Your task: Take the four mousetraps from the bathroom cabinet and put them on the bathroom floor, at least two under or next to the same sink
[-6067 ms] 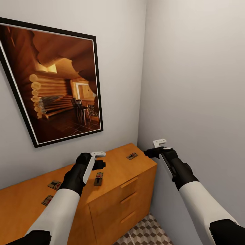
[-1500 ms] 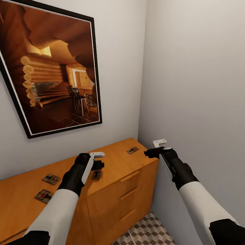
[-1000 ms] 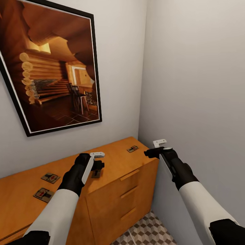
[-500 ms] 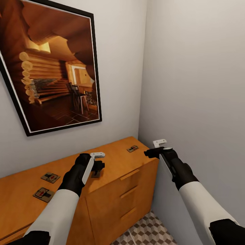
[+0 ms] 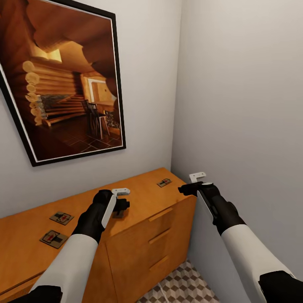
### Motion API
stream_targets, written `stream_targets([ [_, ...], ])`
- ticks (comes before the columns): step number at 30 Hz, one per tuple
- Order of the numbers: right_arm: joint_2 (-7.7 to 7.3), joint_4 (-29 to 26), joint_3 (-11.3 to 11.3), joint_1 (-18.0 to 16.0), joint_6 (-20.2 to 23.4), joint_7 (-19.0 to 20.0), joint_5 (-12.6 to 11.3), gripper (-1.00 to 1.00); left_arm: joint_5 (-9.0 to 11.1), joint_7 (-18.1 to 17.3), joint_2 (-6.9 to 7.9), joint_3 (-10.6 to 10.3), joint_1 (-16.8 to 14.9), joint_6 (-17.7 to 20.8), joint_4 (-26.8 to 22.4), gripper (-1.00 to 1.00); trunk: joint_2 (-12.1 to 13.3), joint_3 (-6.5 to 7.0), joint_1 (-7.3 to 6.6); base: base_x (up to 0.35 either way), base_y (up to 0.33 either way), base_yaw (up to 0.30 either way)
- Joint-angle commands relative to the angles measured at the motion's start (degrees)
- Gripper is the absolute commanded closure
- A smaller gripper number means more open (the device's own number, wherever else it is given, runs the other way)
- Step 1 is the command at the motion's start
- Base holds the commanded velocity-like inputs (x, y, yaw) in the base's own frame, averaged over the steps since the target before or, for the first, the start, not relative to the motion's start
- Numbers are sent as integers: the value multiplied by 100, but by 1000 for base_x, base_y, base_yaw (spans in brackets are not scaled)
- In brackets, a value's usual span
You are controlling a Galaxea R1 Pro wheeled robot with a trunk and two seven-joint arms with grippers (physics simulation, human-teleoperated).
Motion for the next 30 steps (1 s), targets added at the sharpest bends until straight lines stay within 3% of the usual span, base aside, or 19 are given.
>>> stream_targets([
  [1,-6,-8,14,-4,29,12,3,-100,40,37,-5,14,-4,20,-6,-100,-5,-7,0,0,0,0],
  [13,-6,-8,14,-4,29,12,3,-100,40,37,-2,14,-4,20,-9,-100,-5,-7,0,0,0,0],
  [19,-6,-8,14,-4,29,12,3,-100,40,37,-2,14,-4,20,-7,-100,-245,-115,132,0,0,0],
  [30,-6,-8,14,-4,29,12,3,-100,40,37,-2,14,-4,20,-5,-100,-245,-115,132,0,0,0],
])
